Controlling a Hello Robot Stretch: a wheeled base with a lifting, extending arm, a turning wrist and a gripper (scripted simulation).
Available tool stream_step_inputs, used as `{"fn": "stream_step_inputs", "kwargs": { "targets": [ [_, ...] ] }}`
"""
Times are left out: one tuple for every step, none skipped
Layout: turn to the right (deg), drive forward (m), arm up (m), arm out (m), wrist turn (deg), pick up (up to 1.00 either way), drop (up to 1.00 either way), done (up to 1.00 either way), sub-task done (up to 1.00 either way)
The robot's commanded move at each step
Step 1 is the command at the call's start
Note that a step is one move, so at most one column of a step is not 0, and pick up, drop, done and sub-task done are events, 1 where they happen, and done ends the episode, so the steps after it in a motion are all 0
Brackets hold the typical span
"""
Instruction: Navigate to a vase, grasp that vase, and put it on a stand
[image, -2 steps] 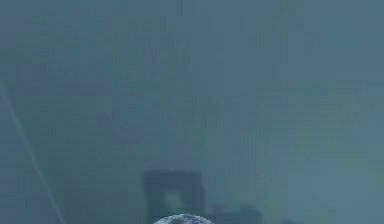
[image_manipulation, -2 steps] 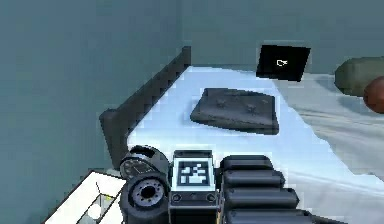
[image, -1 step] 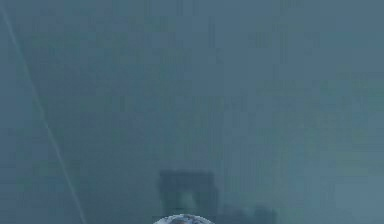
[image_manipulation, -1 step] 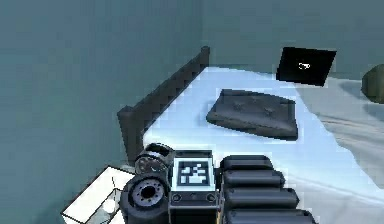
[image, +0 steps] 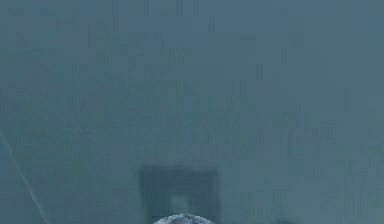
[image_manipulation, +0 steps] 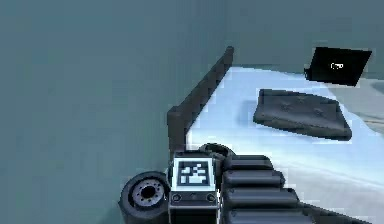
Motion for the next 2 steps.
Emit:
{"fn": "stream_step_inputs", "kwargs": {
  "targets": [
    [21.0,0.00,0.00,0.00,0.0,0.00,0.00,0.00,0.00],
    [0.0,0.00,0.00,0.20,0.0,0.00,0.00,0.00,0.00]
  ]
}}
